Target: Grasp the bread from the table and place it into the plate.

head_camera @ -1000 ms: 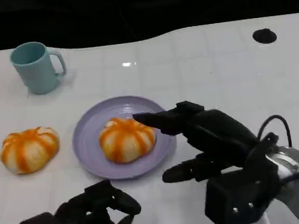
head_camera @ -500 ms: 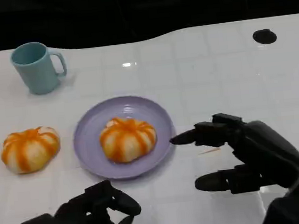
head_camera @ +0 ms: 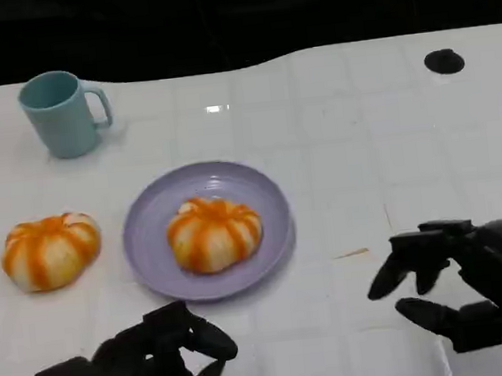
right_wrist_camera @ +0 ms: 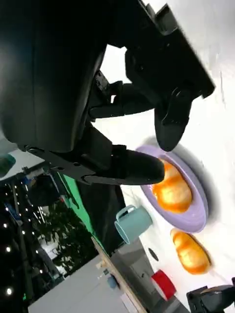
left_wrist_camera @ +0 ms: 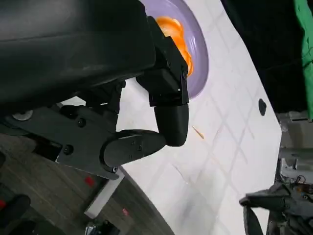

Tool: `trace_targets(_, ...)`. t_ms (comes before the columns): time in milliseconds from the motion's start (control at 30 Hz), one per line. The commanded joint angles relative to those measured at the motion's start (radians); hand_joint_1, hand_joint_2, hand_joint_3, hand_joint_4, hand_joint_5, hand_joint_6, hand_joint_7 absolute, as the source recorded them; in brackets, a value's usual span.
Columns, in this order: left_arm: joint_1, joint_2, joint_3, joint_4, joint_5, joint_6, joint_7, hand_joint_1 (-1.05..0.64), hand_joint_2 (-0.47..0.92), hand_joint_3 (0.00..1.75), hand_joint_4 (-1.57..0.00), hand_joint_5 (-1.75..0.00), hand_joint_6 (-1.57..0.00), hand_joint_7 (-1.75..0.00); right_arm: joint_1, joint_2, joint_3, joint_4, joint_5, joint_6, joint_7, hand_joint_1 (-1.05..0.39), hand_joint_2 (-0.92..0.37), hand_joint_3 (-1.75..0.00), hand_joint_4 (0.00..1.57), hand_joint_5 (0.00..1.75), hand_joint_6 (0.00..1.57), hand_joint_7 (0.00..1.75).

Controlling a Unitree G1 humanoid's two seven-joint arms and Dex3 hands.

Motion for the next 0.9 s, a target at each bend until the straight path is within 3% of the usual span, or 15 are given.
trace_targets(33, -0.001, 0.011, 0.004, -0.006, -0.005, 0.007, 0.000, -0.26, 0.79, 0.67, -0.64, -1.75, -0.62, -1.30, 0.045, -0.031, -0.032, -0.027, 0.015, -0.025, 0.002, -0.04, -0.32, -1.24, 0.79, 1.69, 0.81, 1.21)
trace_targets(267, -0.006, 0.015, 0.009, -0.004, -0.007, 0.008, -0.004, -0.26, 0.79, 0.67, -0.65, -1.75, -0.62, -1.30, 0.095, -0.007, -0.047, -0.015, -0.007, -0.047, -0.044, -0.04, -0.26, -1.39, 0.87, 1.71, 0.85, 1.28)
trace_targets(567, -0.009, 0.024, 0.016, -0.005, -0.006, 0.013, -0.002, -0.26, 0.79, 0.67, -0.65, -1.75, -0.63, -1.28, 0.104, 0.034, -0.037, 0.045, -0.043, -0.066, -0.118, -0.08, -0.21, -1.43, 0.91, 1.74, 0.85, 1.37)
trace_targets(900, -0.006, 0.028, 0.019, 0.003, -0.004, -0.005, -0.004, -0.25, 0.79, 0.67, -0.64, -1.75, -0.62, -1.27, 0.104, 0.040, -0.032, 0.072, -0.082, -0.079, -0.157, -0.09, -0.17, -1.45, 0.97, 1.75, 0.87, 1.43)
